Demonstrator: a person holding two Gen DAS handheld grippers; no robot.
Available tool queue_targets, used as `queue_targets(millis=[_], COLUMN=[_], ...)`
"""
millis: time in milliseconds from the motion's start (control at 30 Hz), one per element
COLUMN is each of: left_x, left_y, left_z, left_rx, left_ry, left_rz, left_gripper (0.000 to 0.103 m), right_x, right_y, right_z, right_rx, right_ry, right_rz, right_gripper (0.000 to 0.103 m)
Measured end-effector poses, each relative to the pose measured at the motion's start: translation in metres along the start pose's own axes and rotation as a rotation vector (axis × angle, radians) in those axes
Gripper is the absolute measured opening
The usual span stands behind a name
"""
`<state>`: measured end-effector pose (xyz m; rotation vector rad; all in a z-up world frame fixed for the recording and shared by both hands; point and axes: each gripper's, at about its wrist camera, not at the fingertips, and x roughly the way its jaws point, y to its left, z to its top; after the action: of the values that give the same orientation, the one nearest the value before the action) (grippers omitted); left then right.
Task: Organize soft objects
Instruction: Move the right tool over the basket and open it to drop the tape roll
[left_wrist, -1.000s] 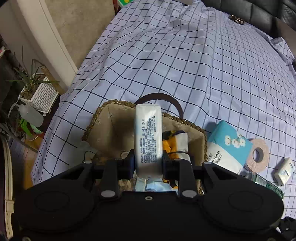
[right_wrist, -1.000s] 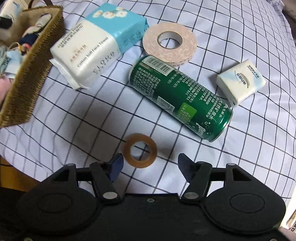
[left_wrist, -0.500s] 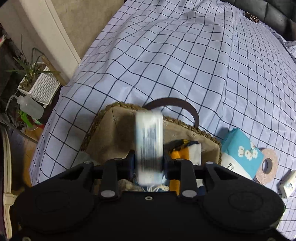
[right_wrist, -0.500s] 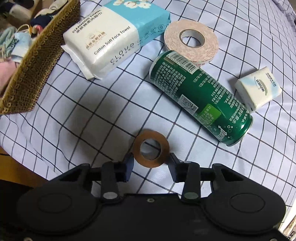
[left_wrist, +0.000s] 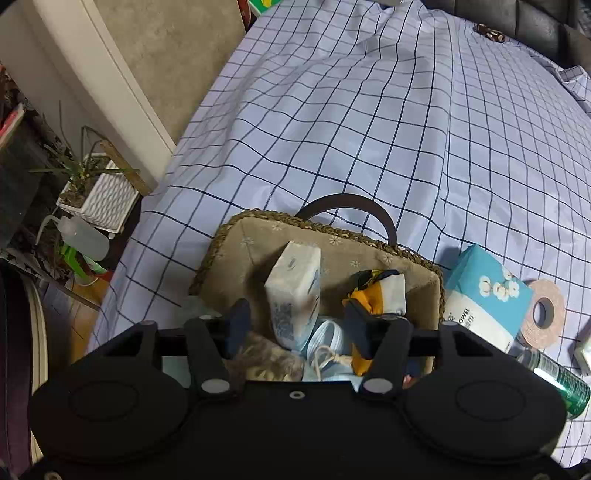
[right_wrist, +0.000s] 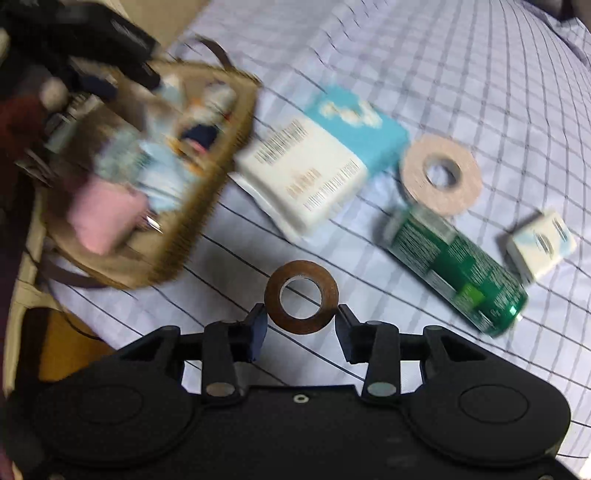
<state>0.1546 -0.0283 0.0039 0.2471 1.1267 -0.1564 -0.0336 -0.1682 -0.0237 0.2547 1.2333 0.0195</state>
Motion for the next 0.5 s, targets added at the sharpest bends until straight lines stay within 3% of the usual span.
queue_targets(millis=[367, 400, 433, 500], left_x=[-0.023, -0.023, -0.023, -0.023], left_y=[0.025, 0.027, 0.029, 0.032], left_z=[-0.007, -0.007, -0.008, -0.01], left_rx=[0.004, 0.002, 0.001, -0.001], left_ry=[-0.066, -0.068, -0.068, -0.066], left_rz=[0.057, 0.062, 0.068, 0.072], left_gripper=[0.066, 0.066, 0.068, 0.071], right_x=[-0.02, -0.018, -0.017, -0.015], right_y=[0.069, 0.074, 0.079, 0.084], right_z=[0.038, 0.041, 0.043, 0.046], right_rx=[-0.027, -0.031, -0.022, -0.009], right_ry=[-0.106, -0.107, -0.112, -0.128], right_rz=[0.214, 0.232, 0.236, 0.227], right_gripper=[0.041, 0.046, 0.063, 0.066])
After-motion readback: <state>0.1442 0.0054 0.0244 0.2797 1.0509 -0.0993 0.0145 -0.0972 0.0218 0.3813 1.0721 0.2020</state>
